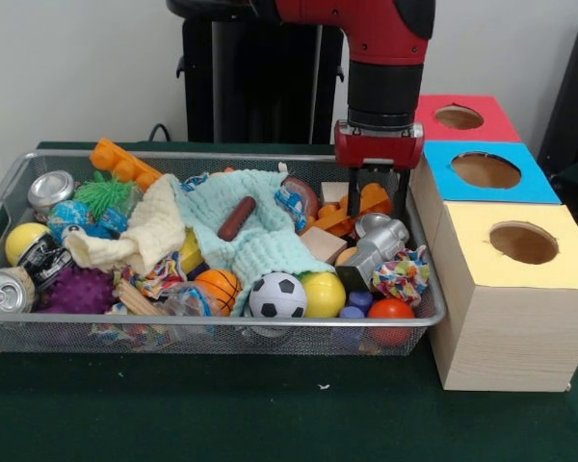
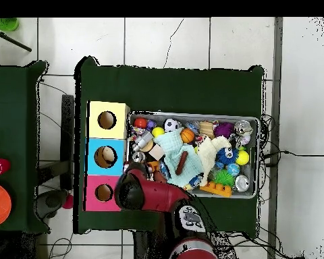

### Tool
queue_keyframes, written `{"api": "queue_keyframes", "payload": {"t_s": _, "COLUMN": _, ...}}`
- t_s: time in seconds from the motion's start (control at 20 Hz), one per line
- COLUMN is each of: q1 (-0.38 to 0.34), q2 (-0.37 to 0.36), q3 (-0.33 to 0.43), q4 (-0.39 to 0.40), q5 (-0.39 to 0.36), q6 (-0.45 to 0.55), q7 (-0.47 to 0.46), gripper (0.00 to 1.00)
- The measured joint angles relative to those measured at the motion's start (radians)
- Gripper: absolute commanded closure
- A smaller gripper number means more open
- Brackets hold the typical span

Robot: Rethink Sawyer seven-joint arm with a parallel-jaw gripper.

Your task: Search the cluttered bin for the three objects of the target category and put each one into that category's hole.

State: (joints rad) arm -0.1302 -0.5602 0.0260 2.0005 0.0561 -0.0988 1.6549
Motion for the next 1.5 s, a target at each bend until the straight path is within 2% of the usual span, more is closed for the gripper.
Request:
{"api": "queue_keyframes", "payload": {"t_s": 0.35, "q1": 0.014, "q2": -0.018, "q3": 0.001, "q4": -0.017, "q5": 0.048, "q6": 0.03, "q7": 0.0, "gripper": 0.0}}
{"api": "queue_keyframes", "payload": {"t_s": 0.7, "q1": 0.047, "q2": -0.052, "q3": -0.014, "q4": -0.068, "q5": 0.092, "q6": 0.124, "q7": 0.0, "gripper": 0.0}}
{"api": "queue_keyframes", "payload": {"t_s": 1.15, "q1": 0.062, "q2": -0.054, "q3": -0.032, "q4": -0.143, "q5": 0.097, "q6": 0.156, "q7": 0.0, "gripper": 0.0}}
{"api": "queue_keyframes", "payload": {"t_s": 1.5, "q1": 0.078, "q2": -0.022, "q3": -0.047, "q4": -0.216, "q5": 0.097, "q6": 0.156, "q7": 0.0, "gripper": 0.0}}
